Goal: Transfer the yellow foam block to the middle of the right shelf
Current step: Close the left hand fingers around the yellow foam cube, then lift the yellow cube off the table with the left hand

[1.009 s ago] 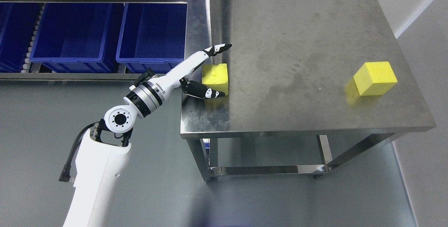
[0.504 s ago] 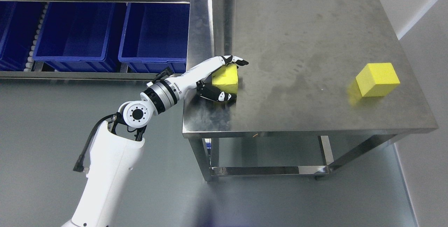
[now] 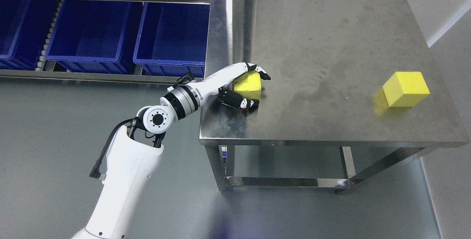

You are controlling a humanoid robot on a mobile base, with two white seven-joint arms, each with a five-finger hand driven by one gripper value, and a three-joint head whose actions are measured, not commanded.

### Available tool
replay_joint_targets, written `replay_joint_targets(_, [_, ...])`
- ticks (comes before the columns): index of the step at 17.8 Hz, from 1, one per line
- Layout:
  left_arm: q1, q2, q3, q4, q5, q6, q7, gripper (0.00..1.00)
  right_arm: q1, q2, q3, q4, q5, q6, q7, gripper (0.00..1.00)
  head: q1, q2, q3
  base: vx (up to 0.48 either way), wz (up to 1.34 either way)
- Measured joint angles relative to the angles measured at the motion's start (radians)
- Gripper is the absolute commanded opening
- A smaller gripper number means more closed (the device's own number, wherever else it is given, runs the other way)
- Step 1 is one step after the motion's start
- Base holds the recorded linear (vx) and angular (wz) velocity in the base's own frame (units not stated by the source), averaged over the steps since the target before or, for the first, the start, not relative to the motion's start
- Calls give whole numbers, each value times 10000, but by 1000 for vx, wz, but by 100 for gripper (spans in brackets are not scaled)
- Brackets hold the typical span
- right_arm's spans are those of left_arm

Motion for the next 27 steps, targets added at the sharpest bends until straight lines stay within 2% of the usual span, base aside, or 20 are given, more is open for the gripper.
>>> replay_joint_targets(5, [-175,-93,555,114,-46,251,68,0,2,0,0,0,0,0,0,100,0,0,0,-7,-21])
replay_joint_targets(8, [-270,-121,1193,158,-36,332,1036,0,1,0,0,0,0,0,0,100,0,0,0,-4,-61])
replay_joint_targets(11, [-363,-153,1750,122,267,-91,2156,0,-1,0,0,0,0,0,0,100,0,0,0,15,87])
replay_joint_targets(16, [-336,-190,2681,-9,1897,-706,3823,0,1,0,0,0,0,0,-1,100,0,0,0,-7,97])
replay_joint_targets(22, [418,-213,3464,-281,3539,-1557,4890,0,1,0,0,0,0,0,-2,100,0,0,0,-13,400])
replay_joint_targets(27, [1182,-226,3911,-485,4560,-2165,5162,0,2,0,0,0,0,-1,-4,100,0,0,0,21,820])
